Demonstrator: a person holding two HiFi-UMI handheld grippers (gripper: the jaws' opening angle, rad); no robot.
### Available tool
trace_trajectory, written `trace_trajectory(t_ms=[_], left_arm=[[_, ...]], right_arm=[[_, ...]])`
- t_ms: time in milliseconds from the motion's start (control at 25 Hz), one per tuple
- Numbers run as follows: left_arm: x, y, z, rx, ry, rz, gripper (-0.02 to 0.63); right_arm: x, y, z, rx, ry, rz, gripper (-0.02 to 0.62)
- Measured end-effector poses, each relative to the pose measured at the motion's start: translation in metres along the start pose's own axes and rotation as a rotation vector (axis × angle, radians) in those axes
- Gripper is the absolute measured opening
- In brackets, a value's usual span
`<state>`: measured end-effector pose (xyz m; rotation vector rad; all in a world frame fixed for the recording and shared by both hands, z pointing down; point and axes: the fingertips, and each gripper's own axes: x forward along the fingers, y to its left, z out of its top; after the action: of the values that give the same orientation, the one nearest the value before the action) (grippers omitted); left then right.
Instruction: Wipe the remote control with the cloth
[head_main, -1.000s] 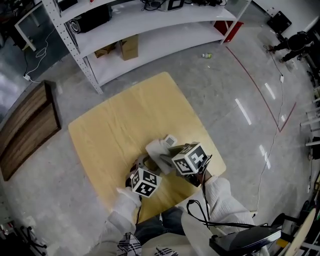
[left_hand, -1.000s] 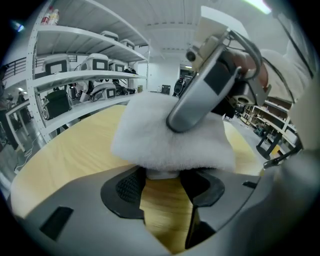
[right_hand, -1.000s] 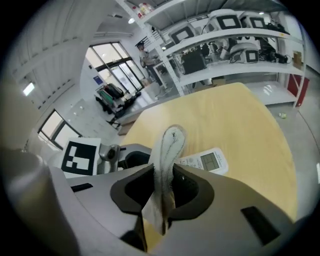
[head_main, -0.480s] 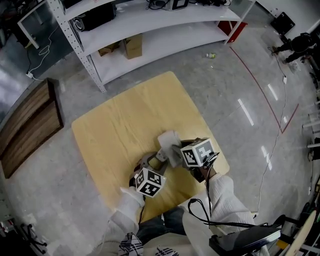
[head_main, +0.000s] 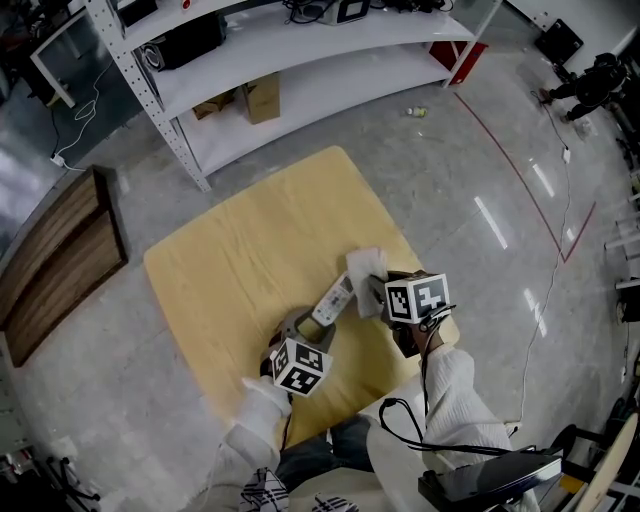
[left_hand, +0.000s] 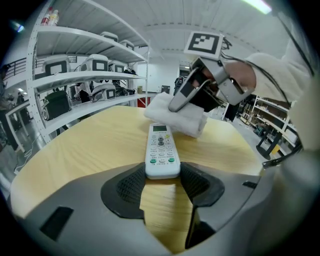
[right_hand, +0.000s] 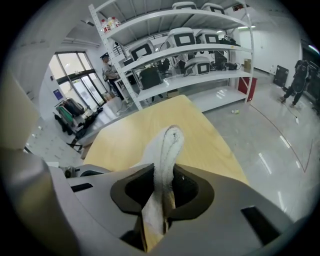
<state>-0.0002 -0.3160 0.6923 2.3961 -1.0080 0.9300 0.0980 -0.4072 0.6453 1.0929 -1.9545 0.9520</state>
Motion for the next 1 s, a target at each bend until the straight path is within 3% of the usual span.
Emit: trace_trajectory(t_ms=[240,520,680,800,1000], left_arm=[[0.000,0.003,-0.001,0.004,-0.011,0.011,0.221],[-0.003,-0.006,-0.001,0.006,-0.021,-0.039,0.222],[-0.009,-0.003,-0.007,-0.026,-0.020,-0.027,0.226],[-0.022,0.000,-0.010,-0.069,-0.047,-0.021,0.227],[-0.064,0.008,0.004,-0.209,-0.173,0.015,0.225]], right_arm=[[-0.012,-0.024,-0.006,0.056,-0.056,-0.075,0.089],[-0.037,-0.015,-0.021,0.145,-0.097,-0.037,0.089],[-0.040,-0.017,-0.034,0.173,-0.103,-0.044,0.089],[-0.045,-0.015,-0.039,0.199,-0.123,-0.055,0.089],[-0.049,-0.007,-0.049,0.183,-0.205,-0.100,0.089]])
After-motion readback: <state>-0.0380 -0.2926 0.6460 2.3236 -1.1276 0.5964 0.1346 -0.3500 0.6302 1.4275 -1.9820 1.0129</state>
